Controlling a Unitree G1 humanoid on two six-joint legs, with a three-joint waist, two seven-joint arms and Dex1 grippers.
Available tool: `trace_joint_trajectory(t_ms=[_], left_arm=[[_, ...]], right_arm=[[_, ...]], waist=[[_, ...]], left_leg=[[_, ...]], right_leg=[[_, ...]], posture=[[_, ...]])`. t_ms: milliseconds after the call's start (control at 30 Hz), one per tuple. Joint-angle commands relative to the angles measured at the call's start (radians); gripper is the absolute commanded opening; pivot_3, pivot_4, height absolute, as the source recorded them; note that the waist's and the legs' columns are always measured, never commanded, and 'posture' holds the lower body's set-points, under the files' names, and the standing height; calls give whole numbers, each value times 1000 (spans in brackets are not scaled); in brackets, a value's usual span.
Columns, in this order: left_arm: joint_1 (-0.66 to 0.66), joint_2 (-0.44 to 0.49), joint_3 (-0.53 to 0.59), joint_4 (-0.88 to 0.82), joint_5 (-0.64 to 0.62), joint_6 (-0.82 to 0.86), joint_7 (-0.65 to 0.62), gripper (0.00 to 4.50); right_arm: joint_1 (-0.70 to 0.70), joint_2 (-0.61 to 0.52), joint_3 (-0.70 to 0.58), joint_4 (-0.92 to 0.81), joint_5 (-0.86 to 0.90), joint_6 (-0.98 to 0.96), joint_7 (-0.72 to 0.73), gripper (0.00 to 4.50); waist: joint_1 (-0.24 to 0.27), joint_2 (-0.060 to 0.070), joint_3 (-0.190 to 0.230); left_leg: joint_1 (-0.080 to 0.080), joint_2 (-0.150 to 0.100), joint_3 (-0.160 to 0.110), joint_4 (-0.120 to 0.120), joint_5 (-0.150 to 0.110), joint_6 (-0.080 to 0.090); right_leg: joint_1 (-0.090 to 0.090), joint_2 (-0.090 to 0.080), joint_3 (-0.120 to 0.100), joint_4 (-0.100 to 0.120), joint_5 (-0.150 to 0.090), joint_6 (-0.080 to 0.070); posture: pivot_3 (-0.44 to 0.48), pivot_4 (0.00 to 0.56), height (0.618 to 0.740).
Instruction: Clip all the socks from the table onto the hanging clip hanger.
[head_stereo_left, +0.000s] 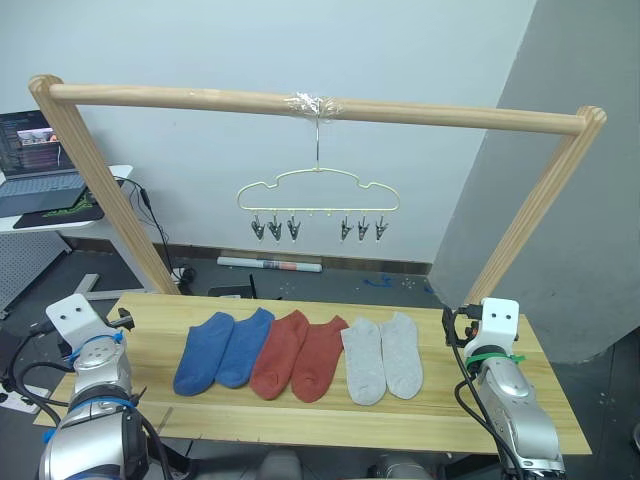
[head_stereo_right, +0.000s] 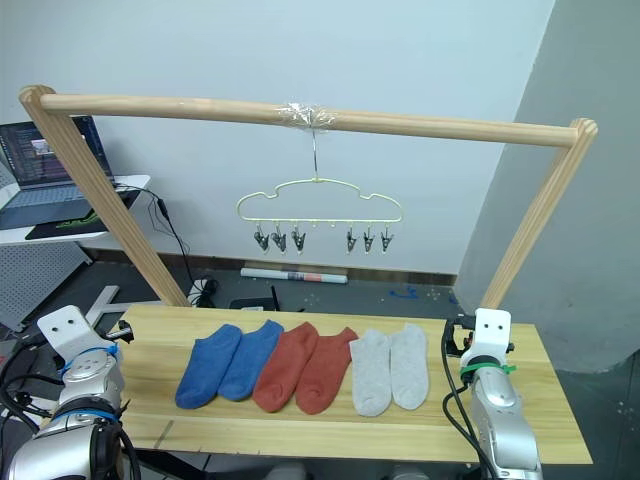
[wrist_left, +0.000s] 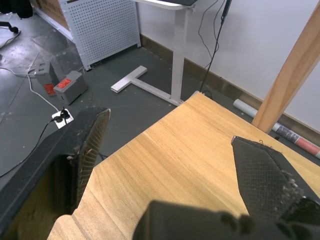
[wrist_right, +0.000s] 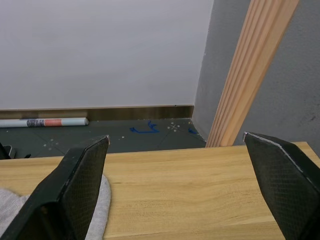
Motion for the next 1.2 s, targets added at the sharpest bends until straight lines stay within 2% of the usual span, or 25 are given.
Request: trace_joint_trajectory(t_ms=[33,567,833,1033,1200], left_arm=[[-4,6,12,-37,-7,2,-1,4475],[8,6,14,-54,-12,-21,-13,4475],[23,10,5,-102,-12,-9,-69,4475],[51,17,-25,-301,-39,50,-299,4475],[203,30,-85,-781,-141,226,-582,4475]], right_arm=[[-20,0,-18,-27,-8,-4,-10,4500],[-31,-2,-20,-27,-7,-6,-14,4500],[-22,4,17,-44,-38,-17,-19,4500],[-31,-20,63,-87,-51,-5,37,4500],[-104,-83,93,-137,34,49,195,4500]], waist=[[0,0,0],[-11,0,9],[-20,-2,27],[-21,0,54],[-24,5,100]], left_leg=[[0,0,0,0,0,0],[0,0,0,-4,0,0],[0,0,0,-7,0,0],[-1,0,0,-10,0,0],[-2,0,1,-11,0,0]], right_leg=[[0,0,0,0,0,0],[-1,0,0,-2,-1,0],[-1,0,0,-4,-1,-1],[-1,0,0,-7,-1,-1],[-1,-1,2,-10,-1,0]], posture=[[199,25,740],[200,38,740],[189,69,740],[206,115,740],[235,188,740]])
